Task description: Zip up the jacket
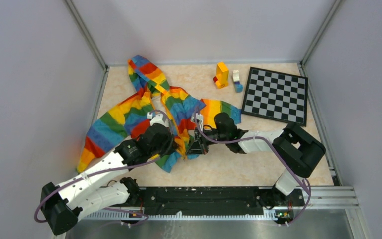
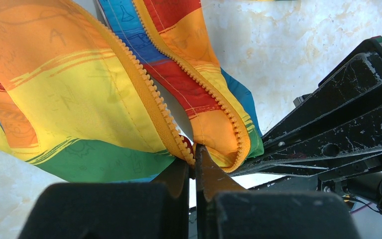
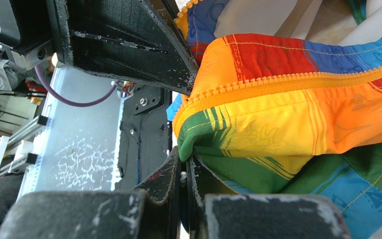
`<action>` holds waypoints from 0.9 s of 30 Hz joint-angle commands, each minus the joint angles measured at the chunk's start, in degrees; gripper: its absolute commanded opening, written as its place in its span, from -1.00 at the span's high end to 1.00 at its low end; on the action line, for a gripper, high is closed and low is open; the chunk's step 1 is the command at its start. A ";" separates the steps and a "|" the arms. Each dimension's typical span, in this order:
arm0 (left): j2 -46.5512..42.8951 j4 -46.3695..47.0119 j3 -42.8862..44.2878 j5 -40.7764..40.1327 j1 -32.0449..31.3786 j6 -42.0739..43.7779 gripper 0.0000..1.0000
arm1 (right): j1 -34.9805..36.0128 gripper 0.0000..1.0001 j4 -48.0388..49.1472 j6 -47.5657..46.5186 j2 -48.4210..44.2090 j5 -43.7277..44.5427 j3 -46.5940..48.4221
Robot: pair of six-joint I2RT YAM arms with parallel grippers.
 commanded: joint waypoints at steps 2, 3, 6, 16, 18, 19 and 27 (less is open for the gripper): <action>-0.09 1.45 0.28 -0.70 -0.07 -0.54 1.00 | 1.17 1.00 3.83 -0.63 -1.57 -0.75 -0.69; -0.25 1.20 0.31 -0.99 -0.06 -0.60 1.00 | 1.16 1.00 3.84 -0.70 -1.66 -0.87 -0.80; -0.63 0.65 0.59 -1.48 -0.09 -0.88 1.00 | 1.23 1.00 3.71 -1.06 -1.58 -1.70 -1.13; -0.31 1.29 -0.06 0.34 -0.06 -1.09 1.00 | 1.34 1.00 4.13 -1.19 -2.81 -0.14 -1.14; -0.23 1.58 -0.29 0.80 -0.08 -0.93 1.00 | 1.36 1.00 4.30 -1.19 -2.95 0.44 -1.05; -0.14 1.70 -0.36 0.96 -0.06 -0.79 1.00 | 1.36 1.00 4.32 -1.24 -3.04 0.70 -1.11; 0.31 1.67 -0.37 1.48 -0.06 -0.22 1.00 | 1.34 1.00 4.09 -1.69 -3.68 1.65 -1.20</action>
